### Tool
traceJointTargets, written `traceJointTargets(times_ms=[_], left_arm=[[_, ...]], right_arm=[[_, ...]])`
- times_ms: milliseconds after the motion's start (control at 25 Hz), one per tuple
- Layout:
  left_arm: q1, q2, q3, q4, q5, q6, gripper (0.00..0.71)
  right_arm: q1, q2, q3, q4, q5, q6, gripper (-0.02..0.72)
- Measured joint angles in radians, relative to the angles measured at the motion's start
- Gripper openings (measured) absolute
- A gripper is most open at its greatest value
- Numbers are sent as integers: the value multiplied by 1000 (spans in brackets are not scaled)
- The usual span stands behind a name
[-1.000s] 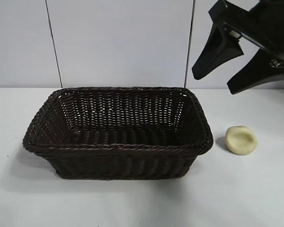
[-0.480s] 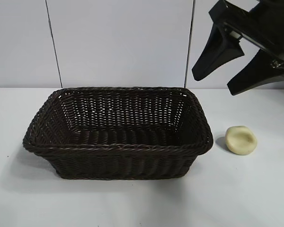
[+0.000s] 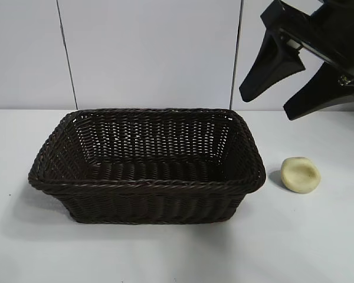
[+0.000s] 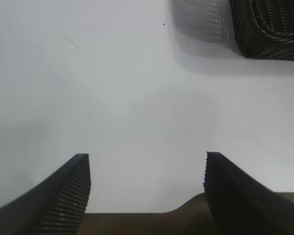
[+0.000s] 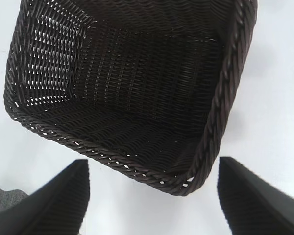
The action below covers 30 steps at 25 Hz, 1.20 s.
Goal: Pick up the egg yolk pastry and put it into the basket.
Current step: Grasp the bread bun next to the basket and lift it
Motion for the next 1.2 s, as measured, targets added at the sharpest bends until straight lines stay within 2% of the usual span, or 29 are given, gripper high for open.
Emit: traceJointTargets(times_ms=[200,360,440,640,760,1000,1200], left_arm=[[0,-202,0,0,1,0,487],[0,-241,-2,0,11,0,487],[0,-241,-2,0,12,0,487],[0,-241,-2,0,12,0,487],[0,-241,-2,0,12,0,487],[0,-241,-2,0,12,-1,487],[0,-241,-2,0,12,-1,487]], right_arm=[[0,0,0,0,-18,0,529],[0,0,0,-26,-4,28,529],[0,0,-1,-85,11,71,529],[-25,0,-10,-303,59,216,529],[-78,0,-10,-364,73,255,529],[-180,9,-11,-379,69,262,529],[-197,65,-12,-375,35,263,529]])
